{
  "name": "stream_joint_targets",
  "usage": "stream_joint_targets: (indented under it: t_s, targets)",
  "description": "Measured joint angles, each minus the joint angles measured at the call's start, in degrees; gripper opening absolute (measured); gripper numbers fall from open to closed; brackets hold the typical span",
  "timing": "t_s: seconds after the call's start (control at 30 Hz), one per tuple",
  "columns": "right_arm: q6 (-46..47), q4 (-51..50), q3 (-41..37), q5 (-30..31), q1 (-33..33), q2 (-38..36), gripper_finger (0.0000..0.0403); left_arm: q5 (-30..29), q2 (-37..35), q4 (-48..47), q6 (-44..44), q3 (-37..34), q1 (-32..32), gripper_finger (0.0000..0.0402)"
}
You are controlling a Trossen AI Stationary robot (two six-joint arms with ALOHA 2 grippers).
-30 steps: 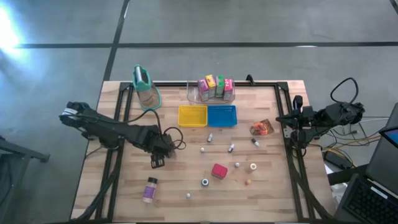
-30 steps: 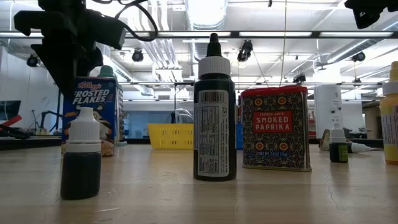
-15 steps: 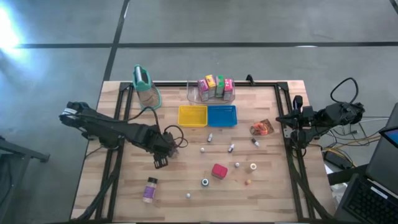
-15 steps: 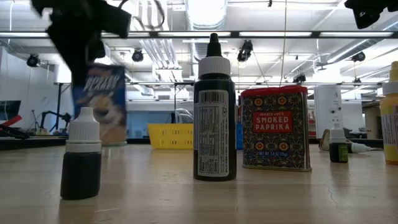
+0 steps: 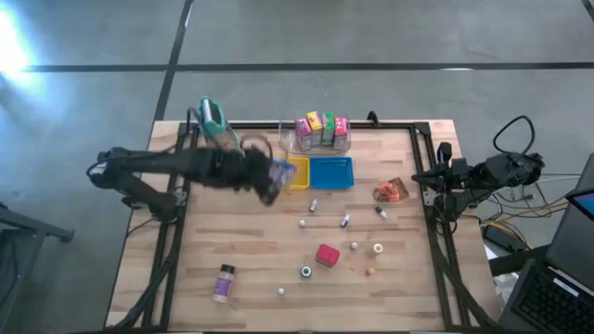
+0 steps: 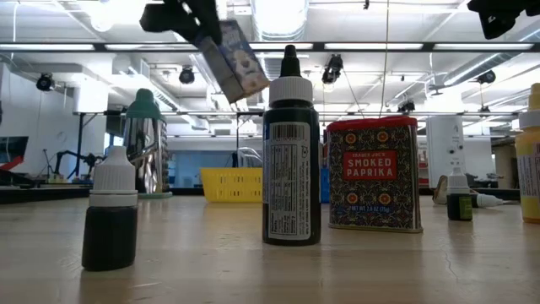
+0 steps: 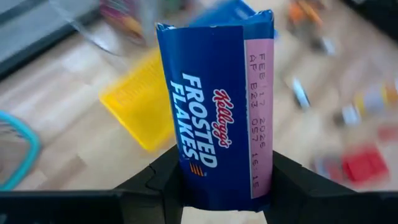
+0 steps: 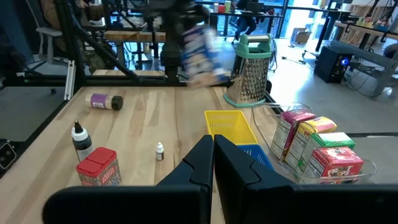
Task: Pick & Place Kitchen Items
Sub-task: Put the blue cereal box into the transparent bin
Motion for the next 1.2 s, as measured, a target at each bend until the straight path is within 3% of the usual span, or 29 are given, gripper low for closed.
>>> stream_joint_targets:
  t_s: [0.2,0.4,0.87,1.0,1.2]
  targets:
    - [0.0,0.0,0.0,0.0,0.0,0.0,0.0008,5.0,2.5,3.9,-0.4,1.8,12.9,0.0165]
    - [0.0,0.0,0.0,0.0,0.0,0.0,0.0008,10.1,6.8,11.9,2.4,4.3,20.1,0.0165]
    - [0.0,0.0,0.0,0.0,0.0,0.0,0.0008,11.3,18.0,9.3,-3.3,13.6,25.2,0.0165]
    - [0.0,0.0,0.0,0.0,0.0,0.0,0.0008,10.8,18.3,2.1,-4.0,16.0,26.7,0.0165]
    - [0.0,0.0,0.0,0.0,0.0,0.0,0.0008,7.4,17.0,-0.4,-9.4,16.3,27.3,0.0165]
